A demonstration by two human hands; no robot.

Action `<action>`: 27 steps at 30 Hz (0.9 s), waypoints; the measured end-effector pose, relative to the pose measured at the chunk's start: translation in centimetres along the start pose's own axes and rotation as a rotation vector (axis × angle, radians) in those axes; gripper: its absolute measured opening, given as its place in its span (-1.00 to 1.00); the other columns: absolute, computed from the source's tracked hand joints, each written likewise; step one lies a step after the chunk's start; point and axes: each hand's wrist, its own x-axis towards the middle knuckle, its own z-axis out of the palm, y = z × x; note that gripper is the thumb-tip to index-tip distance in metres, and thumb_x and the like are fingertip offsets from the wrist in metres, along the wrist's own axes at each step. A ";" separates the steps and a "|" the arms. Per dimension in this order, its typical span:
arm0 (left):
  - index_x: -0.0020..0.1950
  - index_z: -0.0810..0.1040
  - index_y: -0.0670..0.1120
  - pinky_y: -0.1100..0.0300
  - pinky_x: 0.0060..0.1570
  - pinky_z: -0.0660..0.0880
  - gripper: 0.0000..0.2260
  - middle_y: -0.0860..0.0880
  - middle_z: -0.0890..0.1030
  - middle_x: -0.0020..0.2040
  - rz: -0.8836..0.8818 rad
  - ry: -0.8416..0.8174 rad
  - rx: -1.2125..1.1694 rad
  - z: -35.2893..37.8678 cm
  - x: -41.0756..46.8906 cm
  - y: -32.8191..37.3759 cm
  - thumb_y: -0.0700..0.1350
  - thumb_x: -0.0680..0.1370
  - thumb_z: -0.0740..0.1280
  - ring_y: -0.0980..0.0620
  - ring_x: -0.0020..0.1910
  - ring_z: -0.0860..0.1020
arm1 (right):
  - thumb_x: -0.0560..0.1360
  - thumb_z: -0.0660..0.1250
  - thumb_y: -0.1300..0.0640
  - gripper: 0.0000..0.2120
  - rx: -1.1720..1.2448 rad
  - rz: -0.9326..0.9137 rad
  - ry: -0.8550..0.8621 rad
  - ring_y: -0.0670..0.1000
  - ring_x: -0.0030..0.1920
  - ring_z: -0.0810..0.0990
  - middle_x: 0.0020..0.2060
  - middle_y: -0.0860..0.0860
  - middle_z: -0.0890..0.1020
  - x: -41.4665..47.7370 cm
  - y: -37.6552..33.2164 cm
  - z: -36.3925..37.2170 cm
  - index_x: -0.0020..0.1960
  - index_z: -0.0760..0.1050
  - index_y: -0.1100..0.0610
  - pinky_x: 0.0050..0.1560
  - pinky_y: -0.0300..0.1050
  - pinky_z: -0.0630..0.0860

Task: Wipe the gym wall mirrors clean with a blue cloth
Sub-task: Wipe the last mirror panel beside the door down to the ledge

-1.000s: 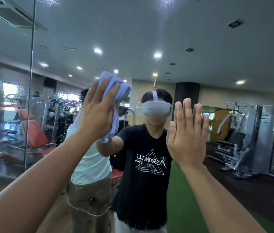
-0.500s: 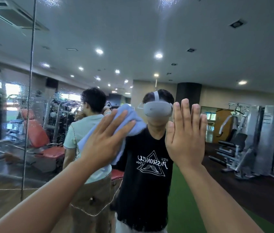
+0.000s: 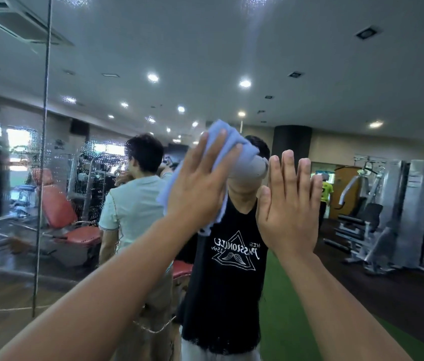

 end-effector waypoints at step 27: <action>0.52 0.40 -0.11 -0.09 0.57 0.09 -0.47 -0.18 0.27 0.57 0.124 -0.074 -0.039 -0.3 -5.1 -0.3 -0.32 0.53 0.20 -0.24 0.59 0.12 | 0.71 -0.07 -0.04 -0.43 0.014 -0.003 -0.015 0.10 0.66 -0.13 0.67 0.06 0.04 0.0 0.2 0.0 0.68 0.00 0.07 0.64 0.16 -0.17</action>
